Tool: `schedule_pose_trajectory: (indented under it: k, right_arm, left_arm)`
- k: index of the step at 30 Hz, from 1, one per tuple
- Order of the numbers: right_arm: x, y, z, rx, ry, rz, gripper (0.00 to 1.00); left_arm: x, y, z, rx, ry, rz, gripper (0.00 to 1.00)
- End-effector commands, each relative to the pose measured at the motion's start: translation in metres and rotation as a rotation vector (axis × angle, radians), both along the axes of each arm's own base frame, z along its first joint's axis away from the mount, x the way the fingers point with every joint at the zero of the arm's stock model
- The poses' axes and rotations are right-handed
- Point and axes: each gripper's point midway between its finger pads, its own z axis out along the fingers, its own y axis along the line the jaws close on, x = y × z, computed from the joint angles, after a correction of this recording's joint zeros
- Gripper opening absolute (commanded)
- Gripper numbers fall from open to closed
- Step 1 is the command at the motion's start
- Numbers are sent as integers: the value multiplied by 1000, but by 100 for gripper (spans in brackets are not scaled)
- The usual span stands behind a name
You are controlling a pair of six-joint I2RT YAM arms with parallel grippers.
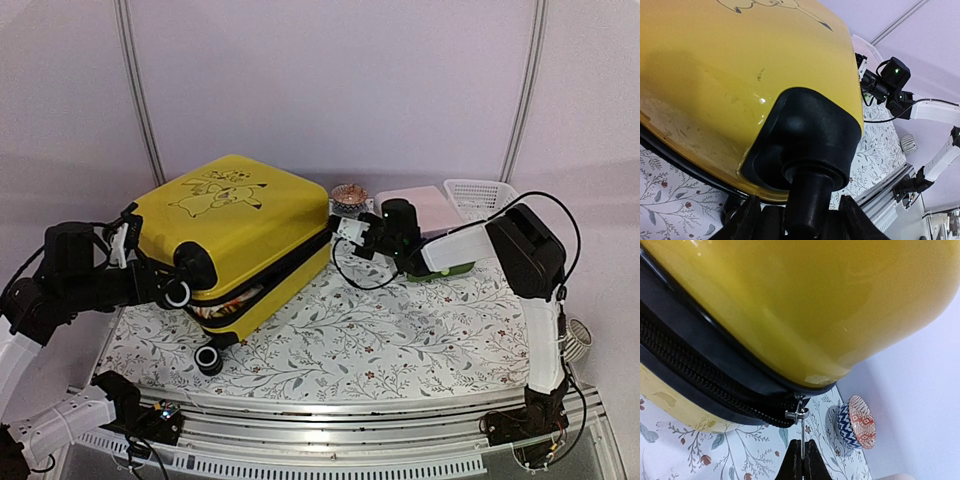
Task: Open, take out, and arrange the luggage
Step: Rotate the luggage at the center of the board.
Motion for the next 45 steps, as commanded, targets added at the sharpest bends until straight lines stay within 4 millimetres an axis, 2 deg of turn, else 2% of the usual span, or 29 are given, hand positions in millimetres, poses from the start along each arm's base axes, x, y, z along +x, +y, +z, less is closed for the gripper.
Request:
schedule_pose_trajectory:
  k: [1, 10, 14, 17, 22, 24, 28, 30, 32, 35, 37, 39, 40, 42, 45]
  right_arm:
    - [-22, -16, 67, 100, -105, -53, 1]
    - [-92, -53, 88, 141, -78, -118, 1]
    - [-135, -60, 81, 143, -9, -101, 1]
    - [-169, -50, 73, 147, 48, -56, 1]
    - [-217, -17, 50, 130, 172, 33, 1]
    - [-239, -1, 44, 125, 205, 78, 1]
    - [-284, 33, 43, 123, 242, 182, 1]
    - [-301, 45, 44, 125, 259, 217, 1]
    - [-310, 50, 43, 122, 275, 235, 1]
    - [-311, 48, 37, 116, 306, 218, 1]
    - [-309, 43, 28, 103, 317, 193, 3]
    - [-309, 40, 16, 74, 348, 187, 37]
    - [-311, 38, 9, 53, 377, 189, 44]
    - [-318, 37, 2, 58, 453, 210, 48]
    - [-324, 31, 2, 96, 561, 237, 51]
  left_arm:
    - [18, 14, -9, 16, -16, 94, 21]
    - [33, -8, -35, 7, 2, -4, 21]
    - [52, 1, -43, 48, 32, 56, 21]
    - [68, 21, -58, 65, 94, 142, 19]
    - [92, 75, -77, 39, 140, 285, 18]
    - [100, 98, -75, 14, 129, 344, 18]
    - [114, 134, -60, -21, 57, 432, 17]
    - [120, 152, -58, -11, 49, 471, 17]
    - [127, 162, -54, -9, 44, 481, 17]
    - [134, 156, -52, -47, 36, 424, 18]
    - [134, 149, -53, -73, 38, 393, 27]
    - [130, 146, -52, -80, 27, 383, 47]
    - [127, 145, -51, -79, 18, 385, 55]
    - [120, 144, -43, -71, -14, 398, 68]
    - [108, 143, -23, -47, -71, 420, 80]
